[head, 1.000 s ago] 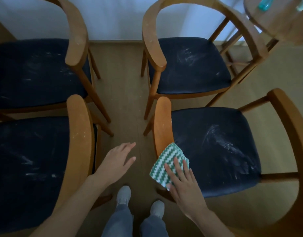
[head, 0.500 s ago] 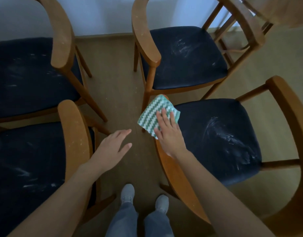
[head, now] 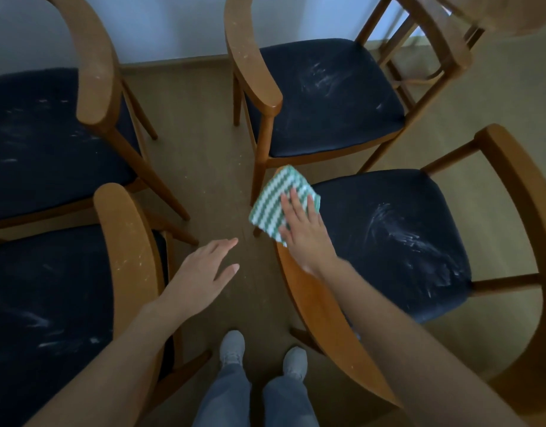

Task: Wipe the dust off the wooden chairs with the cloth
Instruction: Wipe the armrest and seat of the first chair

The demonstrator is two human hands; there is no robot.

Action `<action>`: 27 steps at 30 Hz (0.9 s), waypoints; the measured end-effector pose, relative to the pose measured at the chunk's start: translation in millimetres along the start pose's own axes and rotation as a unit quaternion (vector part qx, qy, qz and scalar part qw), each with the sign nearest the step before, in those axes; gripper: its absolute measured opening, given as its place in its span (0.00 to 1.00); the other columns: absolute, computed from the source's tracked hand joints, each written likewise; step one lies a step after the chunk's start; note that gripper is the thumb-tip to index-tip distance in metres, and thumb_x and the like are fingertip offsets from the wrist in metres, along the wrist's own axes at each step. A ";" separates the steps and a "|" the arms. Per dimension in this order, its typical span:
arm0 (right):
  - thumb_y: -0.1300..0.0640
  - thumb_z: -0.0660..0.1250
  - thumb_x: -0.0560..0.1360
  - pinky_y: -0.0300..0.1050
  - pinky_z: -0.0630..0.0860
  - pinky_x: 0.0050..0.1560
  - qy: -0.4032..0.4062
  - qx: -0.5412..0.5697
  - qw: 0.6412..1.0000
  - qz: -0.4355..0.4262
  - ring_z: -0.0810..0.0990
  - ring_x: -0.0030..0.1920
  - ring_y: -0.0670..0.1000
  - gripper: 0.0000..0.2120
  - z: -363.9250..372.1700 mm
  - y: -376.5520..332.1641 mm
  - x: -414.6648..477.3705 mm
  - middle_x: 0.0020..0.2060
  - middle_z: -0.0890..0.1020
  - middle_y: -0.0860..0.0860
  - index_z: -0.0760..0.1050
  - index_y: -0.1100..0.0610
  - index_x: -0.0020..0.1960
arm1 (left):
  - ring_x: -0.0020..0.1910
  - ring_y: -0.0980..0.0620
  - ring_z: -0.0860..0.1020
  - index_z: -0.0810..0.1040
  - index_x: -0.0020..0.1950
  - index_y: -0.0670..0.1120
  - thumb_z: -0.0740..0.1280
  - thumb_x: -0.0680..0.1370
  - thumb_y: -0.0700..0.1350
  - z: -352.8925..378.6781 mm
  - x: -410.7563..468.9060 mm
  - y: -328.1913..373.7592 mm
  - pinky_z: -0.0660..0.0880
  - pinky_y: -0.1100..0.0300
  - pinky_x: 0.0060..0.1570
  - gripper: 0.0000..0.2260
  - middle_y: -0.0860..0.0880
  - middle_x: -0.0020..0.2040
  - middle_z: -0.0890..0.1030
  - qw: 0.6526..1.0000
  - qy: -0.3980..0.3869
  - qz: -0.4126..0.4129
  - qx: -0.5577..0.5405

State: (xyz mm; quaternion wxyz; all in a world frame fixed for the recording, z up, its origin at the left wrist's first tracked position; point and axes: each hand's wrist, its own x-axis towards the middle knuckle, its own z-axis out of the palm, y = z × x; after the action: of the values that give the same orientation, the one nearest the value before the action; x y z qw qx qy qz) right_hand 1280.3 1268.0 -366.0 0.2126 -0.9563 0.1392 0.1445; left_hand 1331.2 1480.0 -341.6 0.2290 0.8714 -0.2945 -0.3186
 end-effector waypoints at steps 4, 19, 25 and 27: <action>0.50 0.46 0.83 0.54 0.38 0.74 -0.034 0.011 0.999 0.025 0.33 0.75 0.57 0.27 -26.0 -5.8 54.0 0.76 0.36 0.50 0.35 0.52 0.77 | 0.72 0.55 0.61 0.58 0.75 0.49 0.57 0.81 0.50 -1.9 0.1 7.2 0.57 0.58 0.70 0.23 0.52 0.73 0.63 1.000 0.004 0.018 0.003; 0.45 0.39 0.82 0.57 0.56 0.70 -0.025 -0.095 0.995 -0.013 0.48 0.75 0.61 0.25 47.8 34.7 -161.0 0.76 0.50 0.50 0.45 0.50 0.77 | 0.72 0.53 0.62 0.59 0.75 0.48 0.57 0.81 0.50 26.0 -2.9 28.1 0.60 0.57 0.69 0.23 0.50 0.73 0.64 0.994 -0.024 0.088 0.057; 0.47 0.33 0.81 0.56 0.52 0.73 -0.005 -0.151 0.988 0.041 0.49 0.76 0.57 0.26 74.5 76.9 -271.3 0.76 0.56 0.51 0.46 0.51 0.78 | 0.71 0.48 0.65 0.63 0.74 0.46 0.60 0.80 0.49 49.1 0.1 67.9 0.63 0.51 0.69 0.23 0.45 0.71 0.68 0.984 0.068 0.132 0.097; 0.45 0.34 0.81 0.54 0.47 0.73 -0.023 -0.160 0.985 0.054 0.43 0.77 0.55 0.26 77.1 92.7 -305.7 0.77 0.50 0.49 0.45 0.49 0.77 | 0.71 0.47 0.66 0.63 0.74 0.46 0.61 0.79 0.48 58.1 -2.3 77.6 0.62 0.50 0.69 0.23 0.45 0.71 0.68 0.984 0.081 0.116 0.106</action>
State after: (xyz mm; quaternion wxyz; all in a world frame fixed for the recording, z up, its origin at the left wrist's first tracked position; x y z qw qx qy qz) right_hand 952.1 1284.3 -364.3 0.0519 -0.9656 0.1608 0.1977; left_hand 1261.2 1413.2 -335.3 0.1941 0.8738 -0.4056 -0.1853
